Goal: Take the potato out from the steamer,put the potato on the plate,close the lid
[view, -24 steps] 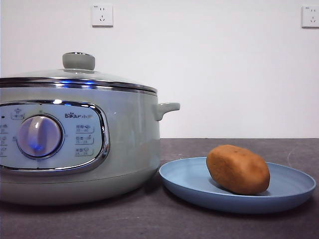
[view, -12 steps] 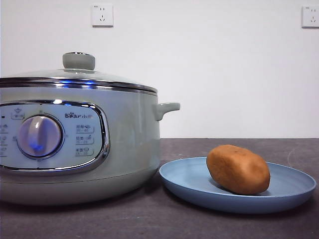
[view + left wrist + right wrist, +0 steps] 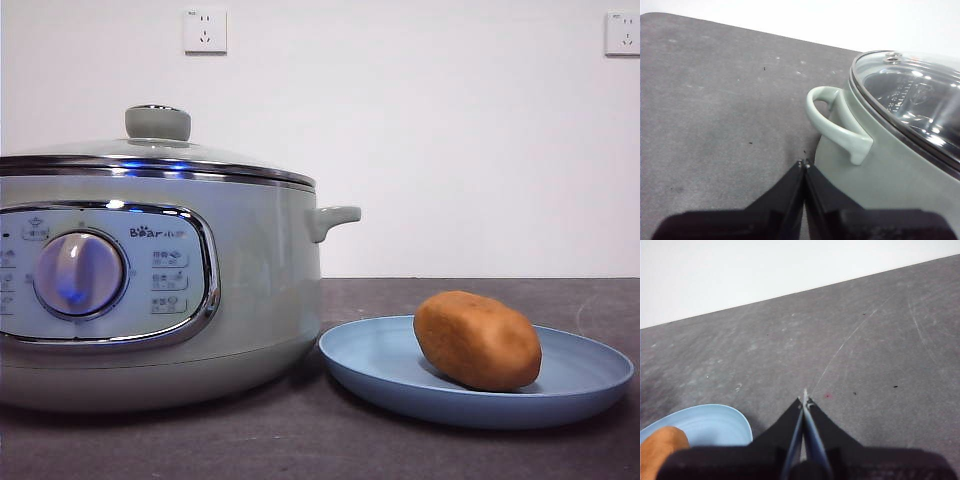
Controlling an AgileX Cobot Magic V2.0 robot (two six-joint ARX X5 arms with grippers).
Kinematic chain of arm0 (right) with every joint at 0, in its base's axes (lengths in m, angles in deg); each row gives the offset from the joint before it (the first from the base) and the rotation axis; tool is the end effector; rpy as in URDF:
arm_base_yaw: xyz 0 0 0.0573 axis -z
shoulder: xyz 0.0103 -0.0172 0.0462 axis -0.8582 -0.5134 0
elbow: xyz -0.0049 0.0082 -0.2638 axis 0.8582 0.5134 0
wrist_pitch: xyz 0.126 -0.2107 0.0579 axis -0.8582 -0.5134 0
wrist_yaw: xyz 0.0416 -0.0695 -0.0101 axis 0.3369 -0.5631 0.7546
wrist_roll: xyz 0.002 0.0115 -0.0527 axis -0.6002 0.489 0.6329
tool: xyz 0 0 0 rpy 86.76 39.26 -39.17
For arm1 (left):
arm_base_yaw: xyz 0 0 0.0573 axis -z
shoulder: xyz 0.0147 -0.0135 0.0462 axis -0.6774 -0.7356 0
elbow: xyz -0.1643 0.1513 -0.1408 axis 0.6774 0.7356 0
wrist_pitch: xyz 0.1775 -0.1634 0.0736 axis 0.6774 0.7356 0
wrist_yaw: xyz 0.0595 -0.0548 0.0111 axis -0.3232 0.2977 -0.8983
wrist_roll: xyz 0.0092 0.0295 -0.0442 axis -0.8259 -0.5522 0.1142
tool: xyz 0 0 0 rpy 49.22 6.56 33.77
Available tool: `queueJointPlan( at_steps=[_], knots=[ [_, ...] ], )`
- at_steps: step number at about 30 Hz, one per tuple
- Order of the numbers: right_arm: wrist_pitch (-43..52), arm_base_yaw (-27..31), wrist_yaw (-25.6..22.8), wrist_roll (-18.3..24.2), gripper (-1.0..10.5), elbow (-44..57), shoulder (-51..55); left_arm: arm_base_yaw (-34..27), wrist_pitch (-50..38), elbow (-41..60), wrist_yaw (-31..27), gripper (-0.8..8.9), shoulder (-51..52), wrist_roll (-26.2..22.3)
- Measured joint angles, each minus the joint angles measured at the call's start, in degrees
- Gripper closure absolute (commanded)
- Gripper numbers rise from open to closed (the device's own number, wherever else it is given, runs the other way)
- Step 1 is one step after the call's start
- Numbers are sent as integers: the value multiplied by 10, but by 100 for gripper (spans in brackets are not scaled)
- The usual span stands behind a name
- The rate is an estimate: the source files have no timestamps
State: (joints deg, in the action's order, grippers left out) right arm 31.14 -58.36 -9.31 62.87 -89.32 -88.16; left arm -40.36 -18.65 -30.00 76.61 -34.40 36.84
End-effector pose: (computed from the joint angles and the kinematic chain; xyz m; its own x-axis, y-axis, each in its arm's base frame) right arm 0.0958 0.0017 0.1528 0.9843 0.0917 -0.1506 -0.0599 0.9772 0.2035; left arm 0.0969 -0.0047 0.1486 0.9764 -0.0682 -0.2048 0.0209 0.9743 -0.2244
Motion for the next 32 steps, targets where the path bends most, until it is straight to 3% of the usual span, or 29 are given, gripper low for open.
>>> queueJointPlan(
  at_steps=[32],
  knots=[
    [0,0,-2,-13,946,0,0,0,0,0,0,817,0,0]
  ],
)
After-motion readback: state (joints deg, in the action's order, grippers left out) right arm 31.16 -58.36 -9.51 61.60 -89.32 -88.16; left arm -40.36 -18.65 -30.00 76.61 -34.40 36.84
